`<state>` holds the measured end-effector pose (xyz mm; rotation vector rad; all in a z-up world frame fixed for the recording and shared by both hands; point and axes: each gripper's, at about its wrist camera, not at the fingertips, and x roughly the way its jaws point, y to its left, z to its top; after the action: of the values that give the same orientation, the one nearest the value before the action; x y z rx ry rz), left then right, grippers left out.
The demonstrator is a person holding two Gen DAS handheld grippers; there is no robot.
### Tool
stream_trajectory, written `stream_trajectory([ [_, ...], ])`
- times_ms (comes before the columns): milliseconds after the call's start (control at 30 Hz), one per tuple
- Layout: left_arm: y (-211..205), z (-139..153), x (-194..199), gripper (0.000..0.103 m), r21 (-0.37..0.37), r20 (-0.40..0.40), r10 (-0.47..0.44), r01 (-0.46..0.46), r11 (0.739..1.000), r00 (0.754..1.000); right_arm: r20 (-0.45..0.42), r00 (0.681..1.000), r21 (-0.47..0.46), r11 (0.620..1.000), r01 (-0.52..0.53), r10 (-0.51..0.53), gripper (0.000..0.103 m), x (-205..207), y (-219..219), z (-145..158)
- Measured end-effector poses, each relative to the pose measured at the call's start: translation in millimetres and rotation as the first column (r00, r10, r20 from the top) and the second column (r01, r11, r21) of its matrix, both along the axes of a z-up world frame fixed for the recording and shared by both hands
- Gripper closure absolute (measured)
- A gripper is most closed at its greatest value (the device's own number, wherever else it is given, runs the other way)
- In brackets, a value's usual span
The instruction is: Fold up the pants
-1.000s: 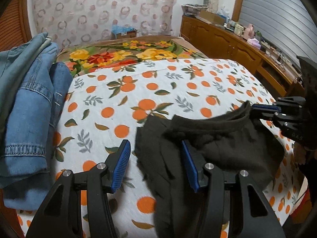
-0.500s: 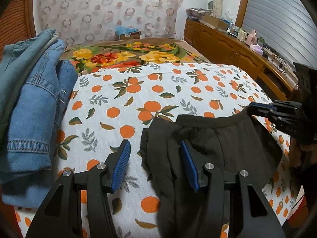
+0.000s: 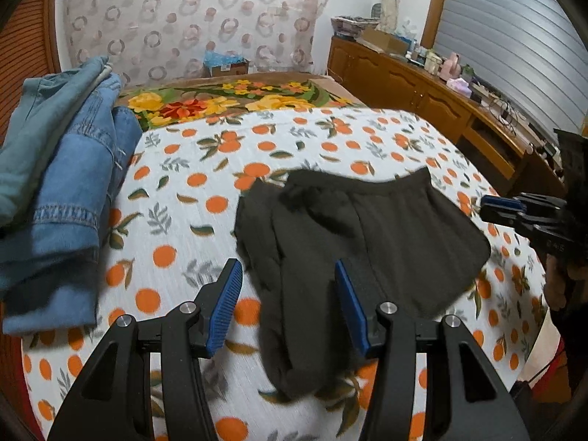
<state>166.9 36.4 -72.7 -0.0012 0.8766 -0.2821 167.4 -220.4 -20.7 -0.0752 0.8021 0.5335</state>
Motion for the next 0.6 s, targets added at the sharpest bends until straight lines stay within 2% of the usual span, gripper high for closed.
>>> stream_trajectory([
  [200,-1,-10,-8,0.050,0.005,-0.022,0.005,-0.005,1.000,1.000,-0.040,0.999,0.018,1.000,-0.021,0.022,0.078,-20,-4,-1],
  [533,2,-21,-12,0.050,0.014,-0.039,0.015,-0.014,1.000,0.999,-0.093,0.994,0.032,0.998,-0.063,0.065,0.078,-15,2,-12],
  [600,2,-23,-12,0.050,0.013,-0.041,0.016,-0.016,1.000,0.999,-0.089,0.993,0.037,0.996,-0.079,0.082,0.082,-16,3,-12],
])
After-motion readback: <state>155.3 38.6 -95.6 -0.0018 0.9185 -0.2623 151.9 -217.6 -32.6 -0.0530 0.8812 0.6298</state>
